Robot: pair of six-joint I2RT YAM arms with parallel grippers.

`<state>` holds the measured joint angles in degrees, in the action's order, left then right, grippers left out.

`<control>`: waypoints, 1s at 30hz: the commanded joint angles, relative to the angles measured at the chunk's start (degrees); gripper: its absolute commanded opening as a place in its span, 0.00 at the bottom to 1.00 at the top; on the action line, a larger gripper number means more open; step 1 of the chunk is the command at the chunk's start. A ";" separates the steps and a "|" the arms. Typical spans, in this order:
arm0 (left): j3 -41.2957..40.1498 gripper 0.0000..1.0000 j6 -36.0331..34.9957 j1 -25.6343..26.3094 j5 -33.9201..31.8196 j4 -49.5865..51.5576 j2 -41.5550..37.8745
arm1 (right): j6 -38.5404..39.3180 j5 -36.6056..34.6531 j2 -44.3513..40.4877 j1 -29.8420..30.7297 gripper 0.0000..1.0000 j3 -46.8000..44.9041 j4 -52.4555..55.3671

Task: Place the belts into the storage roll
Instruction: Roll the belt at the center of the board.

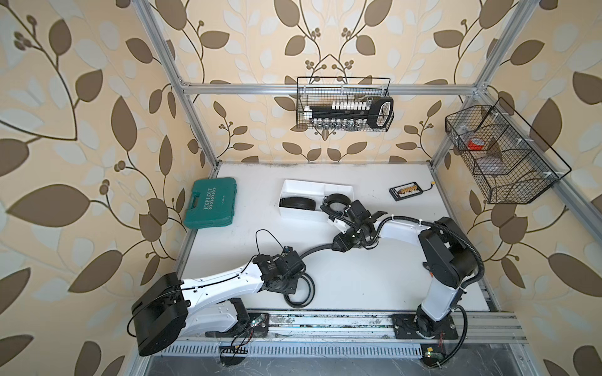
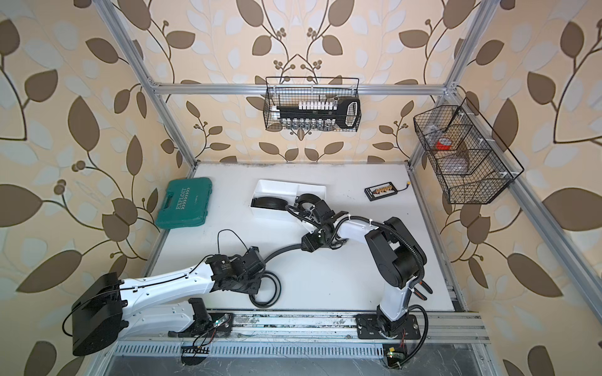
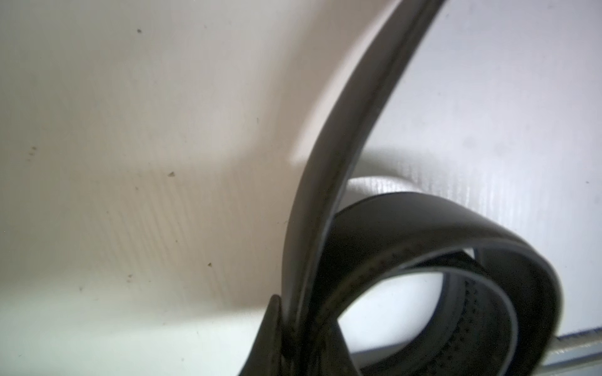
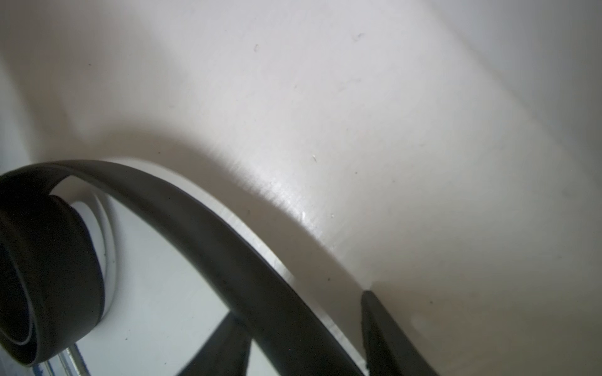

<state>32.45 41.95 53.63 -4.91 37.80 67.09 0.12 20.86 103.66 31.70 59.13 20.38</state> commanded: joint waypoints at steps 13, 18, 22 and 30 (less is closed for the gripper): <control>15.95 0.02 -11.21 -6.07 -0.52 -0.37 18.40 | -28.77 -5.83 -11.47 -0.86 0.00 -15.66 -9.46; 16.24 0.00 -10.73 -6.07 1.64 0.72 22.04 | -32.72 -10.10 -14.54 -1.23 0.00 -18.15 -9.24; 14.50 0.00 -9.71 -5.99 3.34 0.32 22.27 | -33.78 -12.11 -15.85 -2.47 0.00 -18.65 -8.27; 11.76 0.10 -8.30 -5.56 6.27 0.55 18.47 | -34.79 -14.35 -15.76 -4.22 0.00 -19.88 -8.29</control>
<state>46.02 32.60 47.66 -2.66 34.15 86.28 -32.32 11.25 88.64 28.86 40.91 10.85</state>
